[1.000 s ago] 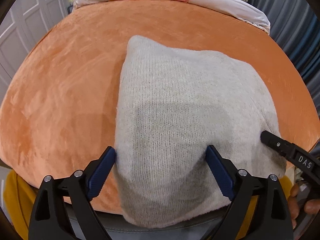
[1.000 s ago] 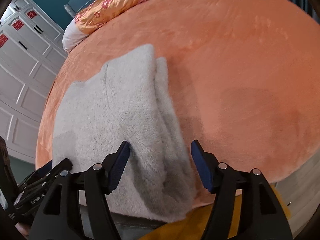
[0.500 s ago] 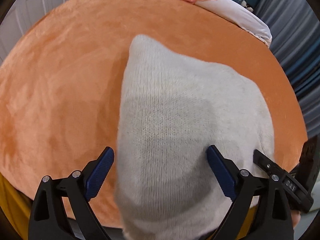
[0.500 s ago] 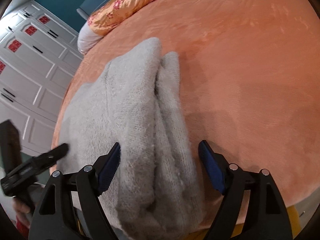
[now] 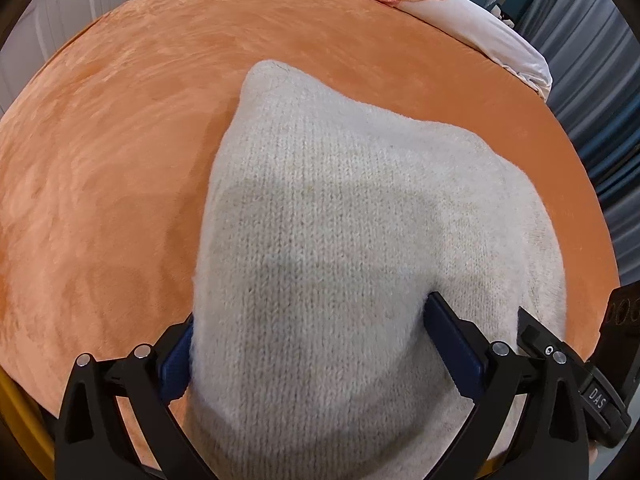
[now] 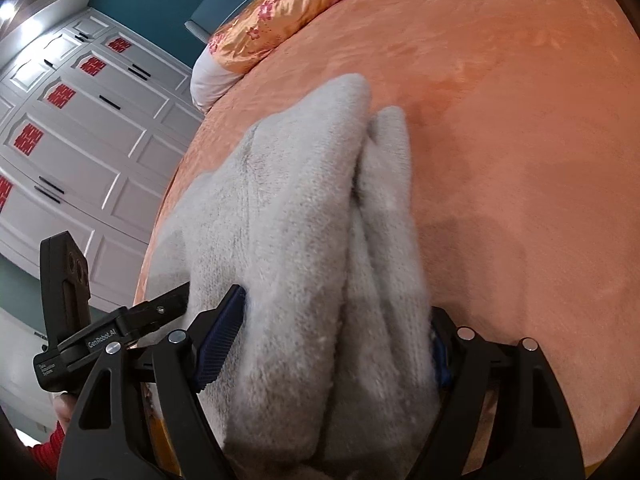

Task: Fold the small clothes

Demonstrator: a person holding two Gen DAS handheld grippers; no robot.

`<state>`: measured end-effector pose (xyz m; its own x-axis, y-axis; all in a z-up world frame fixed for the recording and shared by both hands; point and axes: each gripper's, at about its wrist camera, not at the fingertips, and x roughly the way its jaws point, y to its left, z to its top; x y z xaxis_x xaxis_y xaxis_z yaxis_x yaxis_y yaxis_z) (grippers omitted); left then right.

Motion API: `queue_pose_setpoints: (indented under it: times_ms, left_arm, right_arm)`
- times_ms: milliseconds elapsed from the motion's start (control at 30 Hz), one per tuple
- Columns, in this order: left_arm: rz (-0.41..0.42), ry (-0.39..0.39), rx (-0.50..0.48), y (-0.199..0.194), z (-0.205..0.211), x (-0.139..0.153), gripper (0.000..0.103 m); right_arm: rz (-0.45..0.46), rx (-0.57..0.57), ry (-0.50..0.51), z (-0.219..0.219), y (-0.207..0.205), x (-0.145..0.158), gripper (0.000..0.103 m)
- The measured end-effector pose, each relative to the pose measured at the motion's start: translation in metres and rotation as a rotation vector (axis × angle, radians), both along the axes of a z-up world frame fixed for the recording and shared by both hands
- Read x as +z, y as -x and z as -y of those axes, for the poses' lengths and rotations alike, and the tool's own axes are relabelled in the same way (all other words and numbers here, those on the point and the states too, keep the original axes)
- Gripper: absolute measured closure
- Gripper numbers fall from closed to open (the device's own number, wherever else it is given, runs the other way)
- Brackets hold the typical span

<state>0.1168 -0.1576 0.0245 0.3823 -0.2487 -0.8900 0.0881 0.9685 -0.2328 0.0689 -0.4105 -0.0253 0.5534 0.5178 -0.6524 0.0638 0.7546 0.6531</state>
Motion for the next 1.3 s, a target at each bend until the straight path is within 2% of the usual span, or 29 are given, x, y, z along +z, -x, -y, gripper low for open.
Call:
queue_pose_setpoints:
  times_ms: [367, 533, 700, 767, 867, 967, 1067, 1100, 1200, 1300]
  left_arm:
    - [0.041, 0.029, -0.017, -0.005, 0.003, -0.012, 0.005]
    - [0.070, 0.047, -0.026, -0.005, 0.001, -0.015, 0.005]
    - [0.050, 0.102, -0.031, -0.005, -0.008, -0.012, 0.005]
    - [0.011, 0.135, -0.039, -0.004, -0.014, -0.008, 0.005]
    - [-0.019, 0.162, -0.058, 0.003, -0.023, -0.001, 0.005]
    - [-0.036, 0.177, -0.100, 0.010, -0.031, 0.002, 0.012]
    - [-0.060, 0.211, -0.123, 0.011, -0.036, 0.004, 0.025]
    - [-0.064, 0.224, -0.127, 0.011, -0.038, 0.007, 0.032]
    - [-0.052, 0.271, -0.148, 0.016, -0.045, 0.025, 0.049]
    - [-0.029, 0.337, -0.180, 0.025, -0.049, 0.050, 0.052]
  right_arm:
    - [0.012, 0.016, -0.030, 0.004, -0.016, -0.004, 0.029]
    - [0.018, 0.023, -0.029, 0.005, -0.021, -0.006, 0.033]
    - [0.014, 0.019, -0.048, 0.008, -0.024, -0.007, 0.042]
    - [0.002, 0.009, -0.076, 0.013, -0.021, -0.007, 0.052]
    - [-0.010, -0.015, -0.109, 0.020, -0.013, -0.007, 0.060]
    - [-0.025, -0.035, -0.113, 0.017, -0.008, -0.001, 0.065]
    - [-0.043, -0.058, -0.091, 0.010, -0.003, 0.010, 0.069]
    - [-0.046, -0.068, -0.086, 0.008, 0.000, 0.016, 0.070]
    - [-0.001, -0.076, -0.068, -0.001, 0.011, 0.050, 0.072]
    - [0.071, -0.075, -0.024, -0.010, 0.032, 0.091, 0.072]
